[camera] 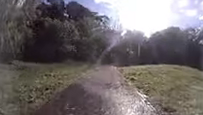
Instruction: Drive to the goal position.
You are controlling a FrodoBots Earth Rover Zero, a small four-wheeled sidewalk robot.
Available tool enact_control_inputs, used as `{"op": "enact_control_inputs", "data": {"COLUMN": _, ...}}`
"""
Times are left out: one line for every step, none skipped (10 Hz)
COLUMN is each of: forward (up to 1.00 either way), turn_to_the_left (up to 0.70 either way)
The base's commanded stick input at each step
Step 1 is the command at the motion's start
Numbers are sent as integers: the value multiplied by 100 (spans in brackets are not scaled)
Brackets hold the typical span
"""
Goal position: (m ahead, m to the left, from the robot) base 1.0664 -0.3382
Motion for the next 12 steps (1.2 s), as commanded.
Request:
{"op": "enact_control_inputs", "data": {"forward": 70, "turn_to_the_left": 0}}
{"op": "enact_control_inputs", "data": {"forward": 70, "turn_to_the_left": 0}}
{"op": "enact_control_inputs", "data": {"forward": 70, "turn_to_the_left": 0}}
{"op": "enact_control_inputs", "data": {"forward": 70, "turn_to_the_left": 0}}
{"op": "enact_control_inputs", "data": {"forward": 70, "turn_to_the_left": 0}}
{"op": "enact_control_inputs", "data": {"forward": 70, "turn_to_the_left": 0}}
{"op": "enact_control_inputs", "data": {"forward": 70, "turn_to_the_left": 0}}
{"op": "enact_control_inputs", "data": {"forward": 70, "turn_to_the_left": 0}}
{"op": "enact_control_inputs", "data": {"forward": 70, "turn_to_the_left": 0}}
{"op": "enact_control_inputs", "data": {"forward": 70, "turn_to_the_left": 0}}
{"op": "enact_control_inputs", "data": {"forward": 70, "turn_to_the_left": 0}}
{"op": "enact_control_inputs", "data": {"forward": 70, "turn_to_the_left": 0}}
